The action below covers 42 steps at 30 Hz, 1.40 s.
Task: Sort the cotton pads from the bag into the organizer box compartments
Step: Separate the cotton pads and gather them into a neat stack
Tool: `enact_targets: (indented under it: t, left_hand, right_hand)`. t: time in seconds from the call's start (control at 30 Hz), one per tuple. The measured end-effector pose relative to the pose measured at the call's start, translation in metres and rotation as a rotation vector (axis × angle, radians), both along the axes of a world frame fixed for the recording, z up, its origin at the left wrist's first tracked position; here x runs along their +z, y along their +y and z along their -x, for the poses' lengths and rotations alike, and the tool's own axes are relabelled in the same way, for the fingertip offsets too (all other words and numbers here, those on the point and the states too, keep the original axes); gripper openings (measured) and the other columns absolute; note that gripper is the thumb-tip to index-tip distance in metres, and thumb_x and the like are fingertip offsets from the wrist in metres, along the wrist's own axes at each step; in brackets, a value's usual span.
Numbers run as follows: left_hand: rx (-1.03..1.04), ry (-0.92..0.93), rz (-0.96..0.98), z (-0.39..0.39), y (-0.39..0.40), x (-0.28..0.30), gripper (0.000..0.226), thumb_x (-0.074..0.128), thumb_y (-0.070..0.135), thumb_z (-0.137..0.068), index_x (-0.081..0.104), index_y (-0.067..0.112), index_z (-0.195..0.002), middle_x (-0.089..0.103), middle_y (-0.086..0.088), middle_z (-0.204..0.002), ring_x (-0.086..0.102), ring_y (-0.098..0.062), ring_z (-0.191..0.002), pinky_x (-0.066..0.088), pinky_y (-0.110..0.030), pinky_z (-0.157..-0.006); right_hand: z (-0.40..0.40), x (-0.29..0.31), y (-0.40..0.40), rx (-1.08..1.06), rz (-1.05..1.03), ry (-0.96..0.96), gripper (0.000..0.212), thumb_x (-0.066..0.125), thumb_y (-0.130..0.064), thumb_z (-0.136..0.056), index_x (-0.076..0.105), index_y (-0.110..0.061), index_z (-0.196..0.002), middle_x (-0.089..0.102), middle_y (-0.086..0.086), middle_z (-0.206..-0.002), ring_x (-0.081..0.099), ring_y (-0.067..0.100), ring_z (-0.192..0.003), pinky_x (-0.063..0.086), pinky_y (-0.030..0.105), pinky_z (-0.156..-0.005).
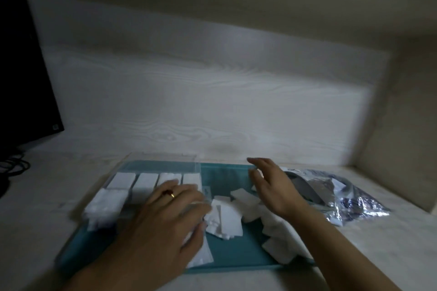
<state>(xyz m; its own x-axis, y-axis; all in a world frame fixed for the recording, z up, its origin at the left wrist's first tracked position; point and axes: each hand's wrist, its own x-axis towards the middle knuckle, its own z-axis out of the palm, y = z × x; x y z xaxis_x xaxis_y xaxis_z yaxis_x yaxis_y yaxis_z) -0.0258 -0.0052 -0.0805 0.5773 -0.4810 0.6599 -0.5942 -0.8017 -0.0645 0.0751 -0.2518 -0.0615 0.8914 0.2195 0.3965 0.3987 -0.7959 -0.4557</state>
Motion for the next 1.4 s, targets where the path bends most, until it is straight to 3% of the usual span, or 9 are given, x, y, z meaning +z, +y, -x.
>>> enact_targets:
  t: [0.13,0.3,0.53,0.67,0.83,0.9,1.13,1.27,1.4]
  left_hand:
    - [-0.078,0.042,-0.357,-0.005,-0.025,-0.014,0.051,0.019,0.050,-0.103,0.068,0.038,-0.111,0.068,0.013,-0.122,0.061,-0.009,-0.117,0.043,-0.041,-0.104]
    - [-0.120,0.088,-0.446,-0.020,-0.029,-0.035,0.053,0.017,0.054,-0.104,0.069,0.041,-0.106,0.067,0.014,-0.124,0.063,-0.008,-0.116,0.043,-0.033,-0.107]
    - [-0.128,0.144,-0.383,-0.013,-0.028,-0.034,0.038,0.043,0.059,-0.093,0.072,0.037,-0.106,0.066,0.013,-0.127,0.060,-0.009,-0.122,0.030,-0.036,-0.108]
    - [-0.131,0.147,-0.394,-0.010,-0.029,-0.030,0.047,0.032,0.055,-0.099,0.075,0.036,-0.103,0.068,0.013,-0.123,0.062,-0.007,-0.118,0.028,-0.036,-0.110]
    - [-0.096,0.133,-0.327,-0.010,-0.038,-0.024,0.040,0.040,0.054,-0.093,0.074,0.032,-0.097,0.071,0.015,-0.110,0.065,-0.004,-0.105,0.028,-0.034,-0.111]
    - [-0.083,0.142,-0.314,-0.014,-0.045,-0.023,0.035,0.044,0.052,-0.091,0.071,0.030,-0.094,0.071,0.013,-0.100,0.066,-0.005,-0.096,0.025,-0.035,-0.112]
    - [0.034,0.250,-0.273,-0.023,-0.065,-0.010,0.048,0.017,0.050,-0.100,0.056,0.029,-0.119,0.061,0.006,-0.124,0.053,-0.012,-0.119,-0.003,-0.038,-0.122]
    - [0.038,0.203,-0.049,-0.023,-0.056,-0.013,0.036,0.026,0.042,-0.098,0.061,0.032,-0.095,0.064,0.015,-0.097,0.059,-0.003,-0.093,0.017,-0.035,-0.120]
    - [0.007,0.123,0.155,-0.024,-0.051,-0.021,0.027,0.041,0.031,-0.095,0.066,0.029,-0.086,0.067,0.013,-0.088,0.061,-0.007,-0.083,0.033,-0.034,-0.108]
  right_hand:
    - [-0.043,-0.014,-0.020,-0.148,0.378,0.184,0.057,0.025,-0.052,-0.101,0.027,-0.026,-0.152,0.023,0.009,-0.160,0.019,0.031,-0.146,0.018,0.045,-0.119]
    - [-0.033,-0.018,-0.006,0.037,0.618,0.247,0.062,0.009,-0.051,-0.098,0.051,-0.024,-0.134,0.044,0.003,-0.144,0.032,0.025,-0.136,0.024,0.038,-0.113]
    - [0.016,0.003,-0.008,0.182,-0.027,0.449,0.030,0.044,-0.026,-0.102,0.070,-0.019,-0.115,0.064,-0.011,-0.120,0.058,0.006,-0.112,0.041,0.017,-0.098]
    - [0.014,0.007,-0.019,0.052,-0.450,0.142,0.030,0.047,-0.004,-0.097,0.073,-0.019,-0.095,0.073,-0.005,-0.104,0.066,0.001,-0.092,0.049,0.013,-0.083]
    - [0.003,-0.013,-0.022,0.000,-0.136,0.231,0.034,0.059,-0.030,-0.095,0.058,-0.022,-0.128,0.064,-0.005,-0.119,0.062,0.010,-0.102,0.047,0.022,-0.088]
    - [0.007,-0.021,-0.017,0.052,-0.022,0.341,0.027,0.064,-0.039,-0.088,0.064,-0.027,-0.112,0.069,-0.008,-0.106,0.067,0.009,-0.092,0.055,0.032,-0.084]
    - [0.013,-0.023,-0.005,0.067,-0.047,0.158,0.045,0.069,-0.016,-0.078,0.063,-0.026,-0.122,0.063,-0.007,-0.118,0.060,0.008,-0.107,0.048,0.027,-0.096]
    - [0.012,-0.028,-0.003,0.123,-0.151,0.115,0.037,0.064,-0.015,-0.083,0.064,-0.025,-0.118,0.065,-0.007,-0.110,0.063,0.006,-0.099,0.053,0.031,-0.089]
    - [0.019,-0.018,-0.001,0.115,-0.127,-0.113,0.015,0.066,-0.012,-0.088,0.070,-0.027,-0.090,0.067,-0.017,-0.087,0.060,-0.007,-0.088,0.042,0.005,-0.075]
